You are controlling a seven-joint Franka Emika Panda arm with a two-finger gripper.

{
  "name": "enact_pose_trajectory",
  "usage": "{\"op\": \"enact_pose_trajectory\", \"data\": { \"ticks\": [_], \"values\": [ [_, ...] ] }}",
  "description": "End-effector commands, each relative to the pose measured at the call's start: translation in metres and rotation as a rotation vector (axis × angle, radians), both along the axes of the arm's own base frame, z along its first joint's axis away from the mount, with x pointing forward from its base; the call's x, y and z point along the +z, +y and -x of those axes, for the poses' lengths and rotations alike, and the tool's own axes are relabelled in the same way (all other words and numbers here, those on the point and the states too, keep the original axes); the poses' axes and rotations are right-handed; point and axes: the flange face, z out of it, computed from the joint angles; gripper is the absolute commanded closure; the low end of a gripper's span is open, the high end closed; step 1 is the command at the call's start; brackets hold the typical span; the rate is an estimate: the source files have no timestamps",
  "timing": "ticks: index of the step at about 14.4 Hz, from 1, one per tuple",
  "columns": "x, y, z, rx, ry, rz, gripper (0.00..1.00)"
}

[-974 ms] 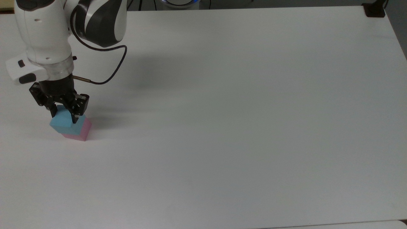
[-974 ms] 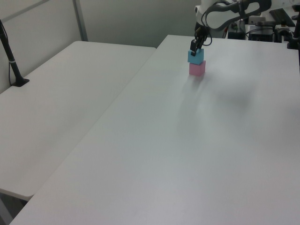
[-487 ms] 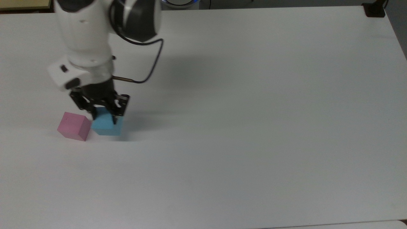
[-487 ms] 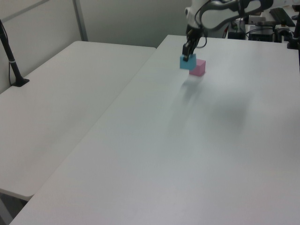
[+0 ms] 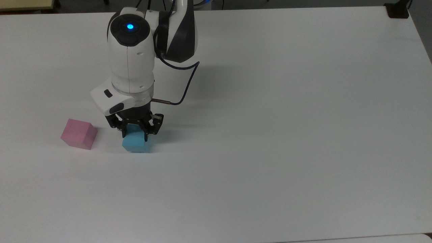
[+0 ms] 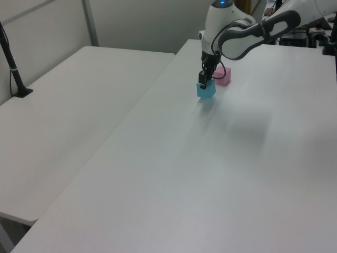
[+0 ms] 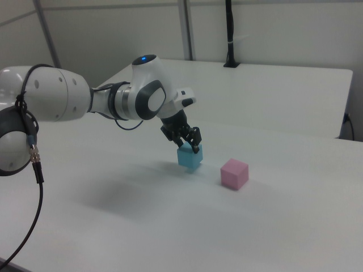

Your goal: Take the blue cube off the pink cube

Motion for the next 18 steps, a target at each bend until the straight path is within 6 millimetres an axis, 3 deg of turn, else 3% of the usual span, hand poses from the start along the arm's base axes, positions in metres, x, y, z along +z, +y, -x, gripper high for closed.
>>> {"op": "enact_pose_trajectory", "data": {
  "ticks": [1,3,4,5,7,10,13,18],
  "values": [
    [0.010,0.000,0.006,-0.010,-0.022,0.016,0.00],
    [0.036,0.000,0.007,-0.011,-0.057,0.018,0.00],
    [0.067,0.004,0.013,-0.013,-0.080,0.014,0.00],
    [0.084,0.011,0.020,-0.013,-0.057,0.012,0.00],
    [0.120,0.043,0.042,0.001,0.023,0.006,0.00],
    [0.161,0.074,0.082,0.003,0.157,-0.037,0.00],
    [0.186,0.086,0.106,-0.010,0.214,-0.143,0.00],
    [0.193,0.093,0.118,-0.004,0.267,-0.156,0.00]
  ]
}}
